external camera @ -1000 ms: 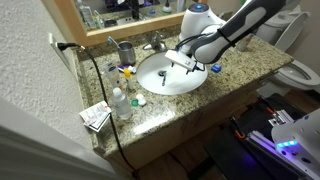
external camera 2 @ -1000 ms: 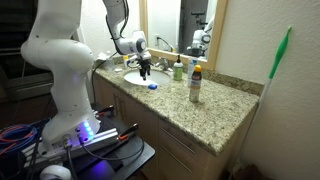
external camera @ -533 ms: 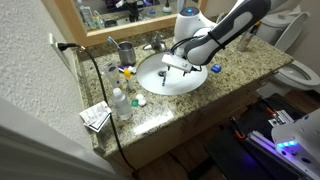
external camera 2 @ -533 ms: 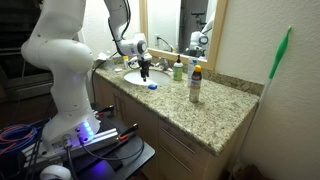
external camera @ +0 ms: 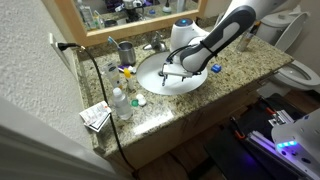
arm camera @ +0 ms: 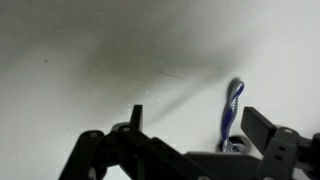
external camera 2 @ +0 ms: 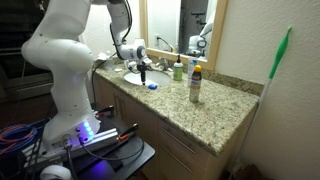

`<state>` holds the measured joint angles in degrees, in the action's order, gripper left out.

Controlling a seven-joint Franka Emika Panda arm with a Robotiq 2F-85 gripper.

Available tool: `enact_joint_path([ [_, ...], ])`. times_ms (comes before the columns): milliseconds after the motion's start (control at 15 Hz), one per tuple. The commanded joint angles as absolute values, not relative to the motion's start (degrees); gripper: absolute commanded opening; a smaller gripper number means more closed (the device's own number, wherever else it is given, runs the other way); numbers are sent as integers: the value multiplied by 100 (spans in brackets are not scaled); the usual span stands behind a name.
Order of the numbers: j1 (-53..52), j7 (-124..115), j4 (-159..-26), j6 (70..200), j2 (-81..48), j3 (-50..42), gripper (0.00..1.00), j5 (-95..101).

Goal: Pick up the shaving stick from the hand washing basin and place it on the counter

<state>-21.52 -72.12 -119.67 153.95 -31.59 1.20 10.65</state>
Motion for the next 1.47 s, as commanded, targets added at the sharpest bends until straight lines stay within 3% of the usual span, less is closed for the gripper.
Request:
enact_joint_path([
  [0, -2291, -7148, -11956, 15100, -3116, -12, 100, 967],
  [533, -2008, -6309, -11963, 15228, -3170, 372, 100, 524],
  [1400, -2222, -6443, -11962, 15282, -3168, 183, 100, 524],
])
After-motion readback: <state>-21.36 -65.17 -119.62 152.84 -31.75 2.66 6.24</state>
